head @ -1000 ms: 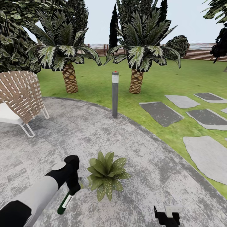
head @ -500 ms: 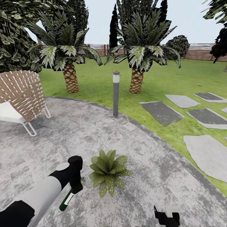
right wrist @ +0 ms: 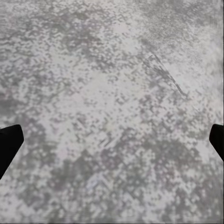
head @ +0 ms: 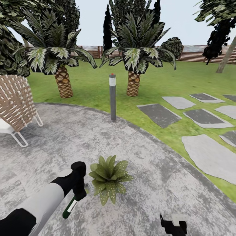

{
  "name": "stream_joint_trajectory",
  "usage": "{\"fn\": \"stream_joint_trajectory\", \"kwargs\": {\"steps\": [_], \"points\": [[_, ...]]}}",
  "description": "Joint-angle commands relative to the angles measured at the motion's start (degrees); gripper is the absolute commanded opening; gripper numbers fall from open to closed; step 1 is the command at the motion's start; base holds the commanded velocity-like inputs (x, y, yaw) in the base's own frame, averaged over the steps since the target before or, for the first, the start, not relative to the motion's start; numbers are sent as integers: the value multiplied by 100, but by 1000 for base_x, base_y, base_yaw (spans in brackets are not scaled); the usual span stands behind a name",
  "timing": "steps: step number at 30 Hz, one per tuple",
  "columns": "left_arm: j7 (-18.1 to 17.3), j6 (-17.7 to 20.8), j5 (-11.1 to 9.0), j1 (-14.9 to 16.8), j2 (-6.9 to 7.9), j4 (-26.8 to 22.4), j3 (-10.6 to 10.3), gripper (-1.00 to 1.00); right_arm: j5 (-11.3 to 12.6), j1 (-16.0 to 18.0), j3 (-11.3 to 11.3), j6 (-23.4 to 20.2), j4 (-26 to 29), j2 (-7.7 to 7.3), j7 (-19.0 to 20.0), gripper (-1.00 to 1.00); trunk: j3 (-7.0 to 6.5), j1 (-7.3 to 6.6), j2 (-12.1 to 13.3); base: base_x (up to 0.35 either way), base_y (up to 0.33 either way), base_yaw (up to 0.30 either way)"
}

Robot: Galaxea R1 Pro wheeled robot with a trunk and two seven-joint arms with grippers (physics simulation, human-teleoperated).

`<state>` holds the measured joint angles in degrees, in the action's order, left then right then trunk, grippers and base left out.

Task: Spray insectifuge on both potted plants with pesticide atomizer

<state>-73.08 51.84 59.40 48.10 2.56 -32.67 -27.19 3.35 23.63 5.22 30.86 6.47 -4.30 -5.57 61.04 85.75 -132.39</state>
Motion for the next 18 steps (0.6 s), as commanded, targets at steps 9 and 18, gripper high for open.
{"fn": "stream_joint_trajectory", "kwargs": {"steps": [9, 18], "points": [[-49, 46, 36, -2, -8, -3, -39, -100, 35, 8, 57, 8, -5, 7, -24, 100, 5, -1, -2, 26, 228, -120], [-48, 53, 36, -3, -26, 2, -56, -100, 38, 6, 50, 16, -5, 0, -24, 100, 5, -1, -2, 45, 188, -1]]}}
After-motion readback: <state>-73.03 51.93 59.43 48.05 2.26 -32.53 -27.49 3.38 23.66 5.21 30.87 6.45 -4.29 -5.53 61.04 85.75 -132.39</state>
